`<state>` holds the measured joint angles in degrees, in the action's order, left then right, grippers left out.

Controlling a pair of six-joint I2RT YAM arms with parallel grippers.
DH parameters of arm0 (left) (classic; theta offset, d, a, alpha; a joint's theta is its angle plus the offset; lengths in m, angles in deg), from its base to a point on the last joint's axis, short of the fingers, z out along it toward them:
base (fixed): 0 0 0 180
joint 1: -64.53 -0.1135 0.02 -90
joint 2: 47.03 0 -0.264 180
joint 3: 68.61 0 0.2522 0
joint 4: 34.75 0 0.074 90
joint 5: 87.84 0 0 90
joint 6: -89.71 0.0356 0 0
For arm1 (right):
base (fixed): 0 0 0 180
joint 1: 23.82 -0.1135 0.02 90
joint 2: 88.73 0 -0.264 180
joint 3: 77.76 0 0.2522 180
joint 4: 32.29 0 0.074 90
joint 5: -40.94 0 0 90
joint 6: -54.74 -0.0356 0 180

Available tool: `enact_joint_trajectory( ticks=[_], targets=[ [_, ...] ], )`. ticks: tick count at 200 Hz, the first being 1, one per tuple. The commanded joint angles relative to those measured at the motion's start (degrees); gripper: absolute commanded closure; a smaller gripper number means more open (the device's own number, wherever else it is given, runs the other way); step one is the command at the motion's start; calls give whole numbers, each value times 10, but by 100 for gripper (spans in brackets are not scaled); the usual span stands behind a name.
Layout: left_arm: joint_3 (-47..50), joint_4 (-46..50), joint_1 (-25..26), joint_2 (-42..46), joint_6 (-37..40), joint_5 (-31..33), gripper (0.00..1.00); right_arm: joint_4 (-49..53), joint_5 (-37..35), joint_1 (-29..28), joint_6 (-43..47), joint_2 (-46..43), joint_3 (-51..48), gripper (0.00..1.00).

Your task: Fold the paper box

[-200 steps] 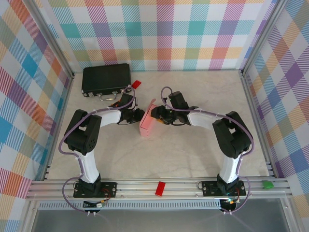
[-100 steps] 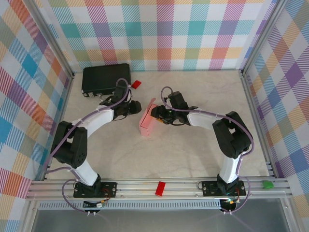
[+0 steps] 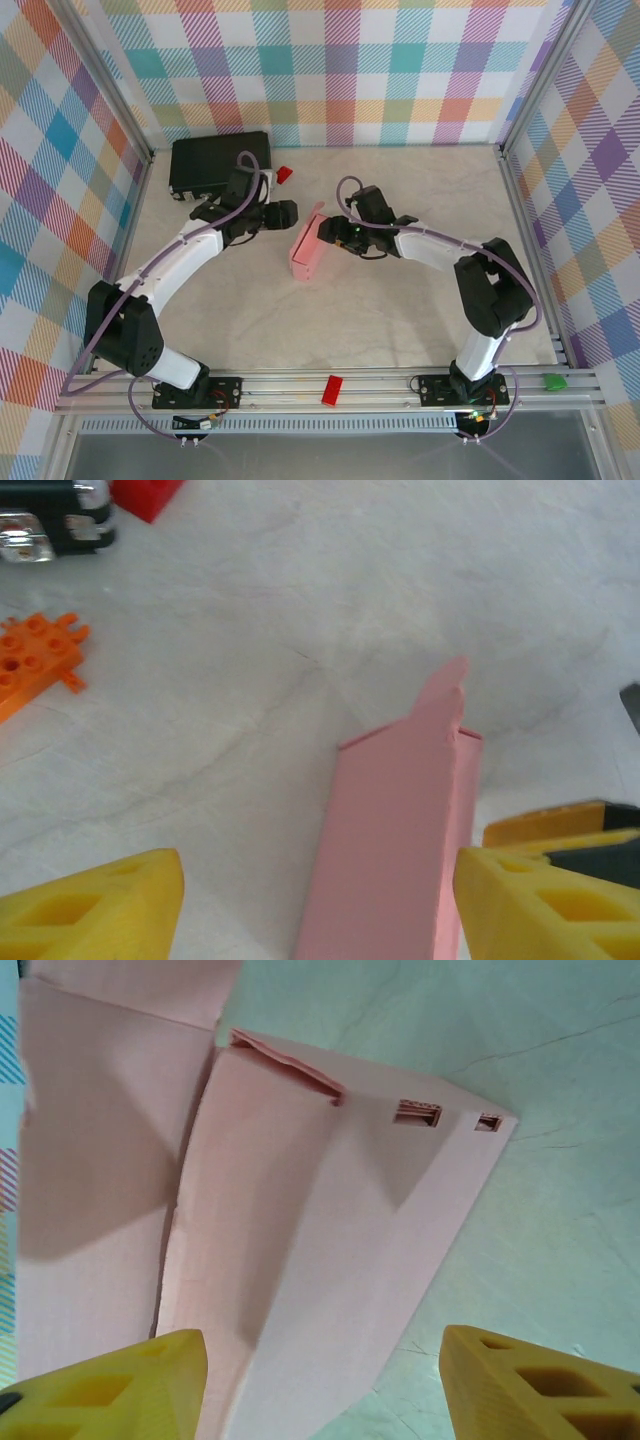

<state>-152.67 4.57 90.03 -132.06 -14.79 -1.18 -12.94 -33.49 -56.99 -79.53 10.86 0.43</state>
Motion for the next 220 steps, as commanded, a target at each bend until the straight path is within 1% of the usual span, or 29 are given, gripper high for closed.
enact_joint_trajectory(
  ticks=[1,41,71,88,103,135,158,178,220],
  targets=[
    [-27,50,32,6,30,23,22,43,-35,14,39,-39,3,36],
    [-62,84,76,-29,54,63,15,86,-52,49,78,-85,-20,34],
    [-97,114,101,-75,77,100,11,115,-66,82,99,-119,-48,33],
    [-120,136,111,-105,90,108,11,125,-66,103,104,-139,-71,33],
    [-138,152,122,-128,101,129,11,128,-65,115,106,-156,-91,33],
    [-165,163,132,-170,121,112,11,132,-67,128,107,-182,-127,33],
    [-191,181,139,-207,129,126,11,132,-68,131,101,-187,-140,32],
    [-204,188,140,-228,130,142,12,130,-67,130,98,-192,-149,32],
    [-220,205,143,-256,149,111,27,129,-70,131,97,-193,-158,32]
  ],
)
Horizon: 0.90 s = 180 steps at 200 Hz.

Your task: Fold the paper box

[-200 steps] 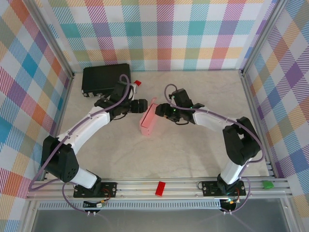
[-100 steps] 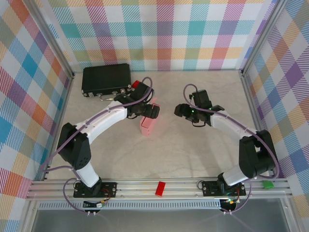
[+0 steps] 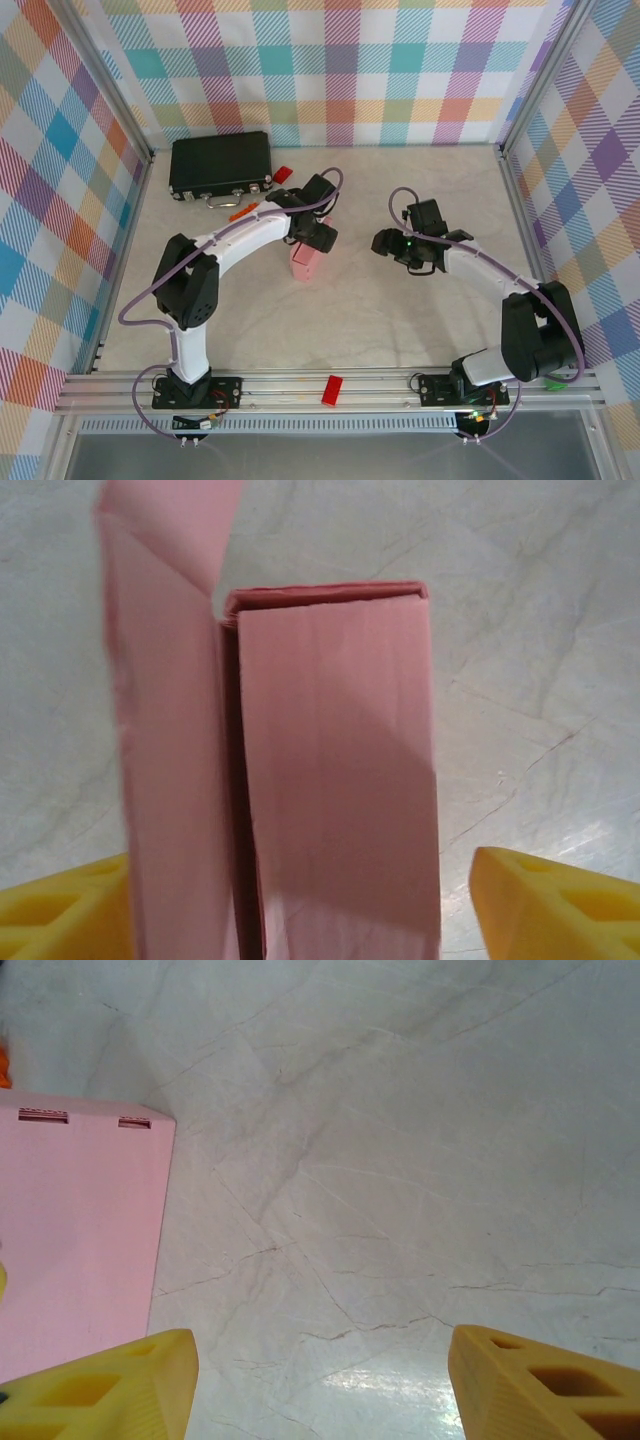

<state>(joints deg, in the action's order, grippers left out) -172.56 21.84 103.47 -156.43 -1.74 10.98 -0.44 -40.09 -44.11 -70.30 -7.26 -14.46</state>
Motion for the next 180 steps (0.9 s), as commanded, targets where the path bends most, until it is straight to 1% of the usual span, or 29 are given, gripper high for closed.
enact_joint_trajectory(
  ticks=[1,22,54,79,101,113,133,164,180],
  targets=[
    [-22,33,9,-13,19,-11,27,4,-4,2,4,-11,-10,32],
    [-30,45,9,-22,32,-16,33,0,-4,3,2,-12,-15,32],
    [-38,57,9,-34,69,-19,36,-1,-6,3,0,-11,-19,32],
    [-42,58,9,-43,113,-19,38,1,-9,5,1,-12,-20,32],
    [-44,51,9,-50,166,-28,43,4,-10,6,1,-14,-23,32],
    [-42,41,8,-51,192,-34,44,6,-11,7,1,-17,-25,32],
    [-37,23,7,-47,236,-59,44,8,-15,8,2,-21,-28,32],
    [-12,-20,7,-33,330,-121,43,11,-19,10,2,-28,-35,32],
    [-17,-17,5,-37,372,-145,43,12,-23,12,2,-33,-39,32]
  ],
)
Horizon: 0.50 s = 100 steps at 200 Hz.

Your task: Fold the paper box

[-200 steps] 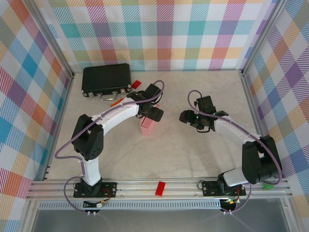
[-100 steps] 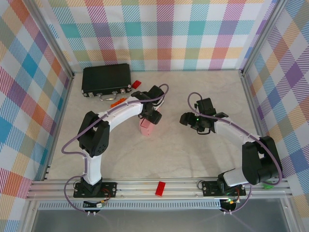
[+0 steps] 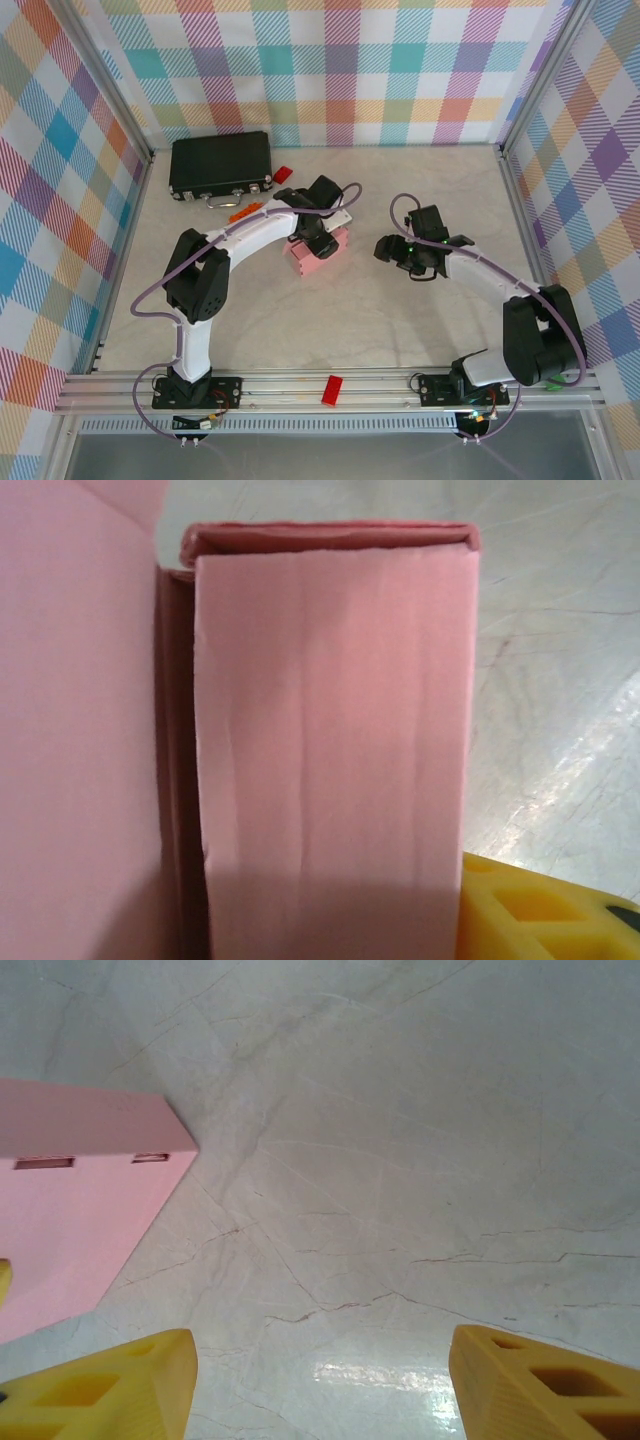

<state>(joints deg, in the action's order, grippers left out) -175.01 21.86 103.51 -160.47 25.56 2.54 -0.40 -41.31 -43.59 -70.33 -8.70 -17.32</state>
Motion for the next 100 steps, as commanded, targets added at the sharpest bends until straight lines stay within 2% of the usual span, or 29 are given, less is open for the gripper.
enact_joint_trajectory(
  ticks=[1,22,100],
  targets=[
    [7,-16,5,3,102,-62,43,12,-11,7,1,-19,-10,32],
    [-11,10,3,-15,160,-94,42,14,-15,9,1,-28,-16,32],
    [-5,1,-2,-18,330,-133,39,11,-22,12,-27,-75,-59,32]
  ],
)
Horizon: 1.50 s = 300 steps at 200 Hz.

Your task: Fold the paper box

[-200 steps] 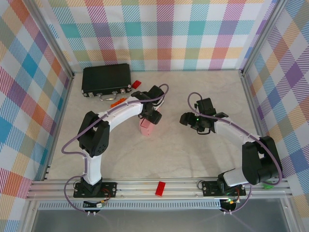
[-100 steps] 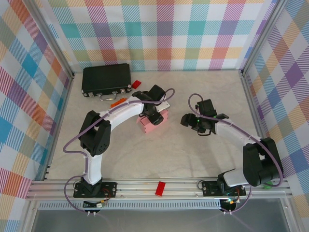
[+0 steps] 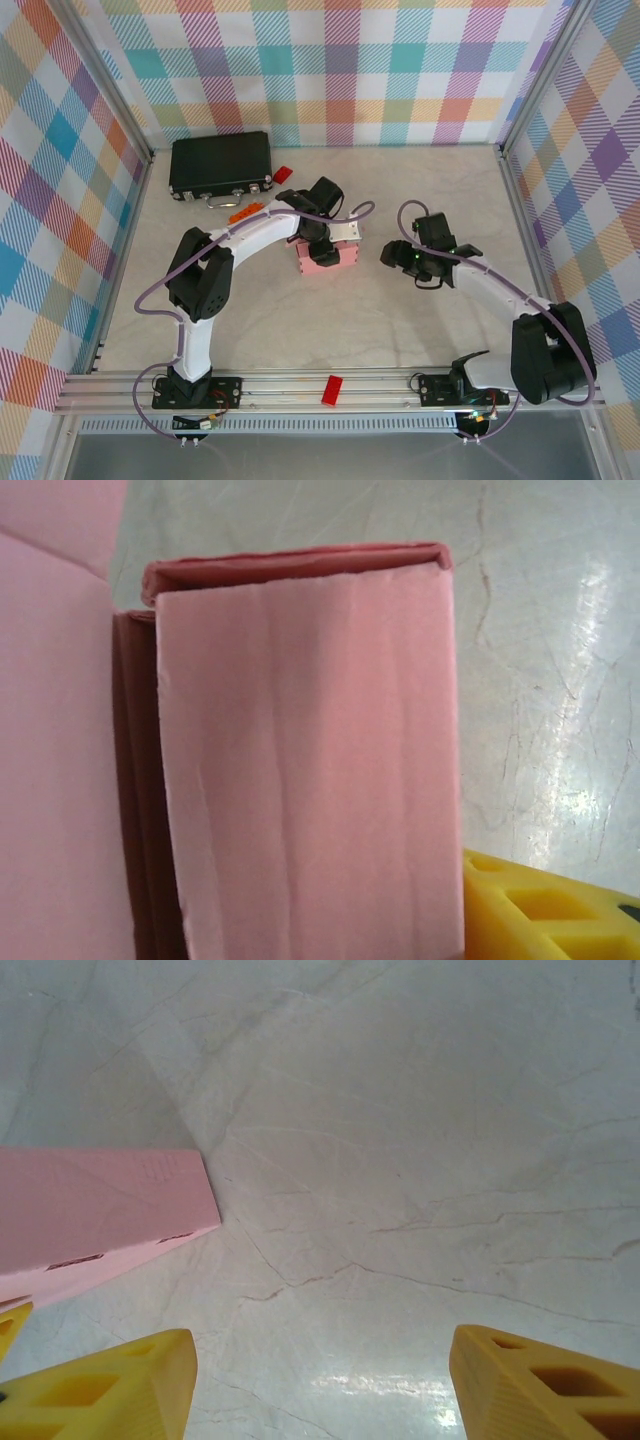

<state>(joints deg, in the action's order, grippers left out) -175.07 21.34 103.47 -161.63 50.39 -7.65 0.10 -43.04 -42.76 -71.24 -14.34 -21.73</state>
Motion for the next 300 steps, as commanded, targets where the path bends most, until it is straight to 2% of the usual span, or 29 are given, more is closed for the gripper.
enact_joint_trajectory(
  ticks=[1,55,91,118,124,127,143,183,203,234,268,300],
  targets=[
    [-6,6,-2,-7,84,-31,39,6,-5,4,-19,-19,-15,32],
    [-41,29,-6,-26,134,-49,38,5,-9,4,-34,-48,-39,32],
    [-50,25,-6,-22,121,-49,35,6,-12,4,-29,-45,-38,31],
    [-62,24,-6,-20,93,-21,16,11,-15,4,-19,-32,-24,31],
    [-67,32,-6,-19,92,-21,15,13,-17,5,-15,-29,-20,31],
    [-69,35,-6,-18,91,-21,10,15,-17,5,-14,-28,-18,31],
    [-71,43,-4,-8,85,-24,0,21,-22,4,-6,-18,-6,31],
    [-81,65,0,26,57,-28,0,26,-23,4,19,-1,23,31],
    [-73,51,-1,55,14,-22,0,26,-14,4,48,8,43,31],
    [14,-57,-11,136,-74,10,0,37,-1,4,104,29,85,31],
    [88,-139,-44,225,-225,19,0,40,12,4,161,46,126,31],
    [97,-114,-107,261,-384,34,0,43,32,4,232,60,160,32]
  ],
)
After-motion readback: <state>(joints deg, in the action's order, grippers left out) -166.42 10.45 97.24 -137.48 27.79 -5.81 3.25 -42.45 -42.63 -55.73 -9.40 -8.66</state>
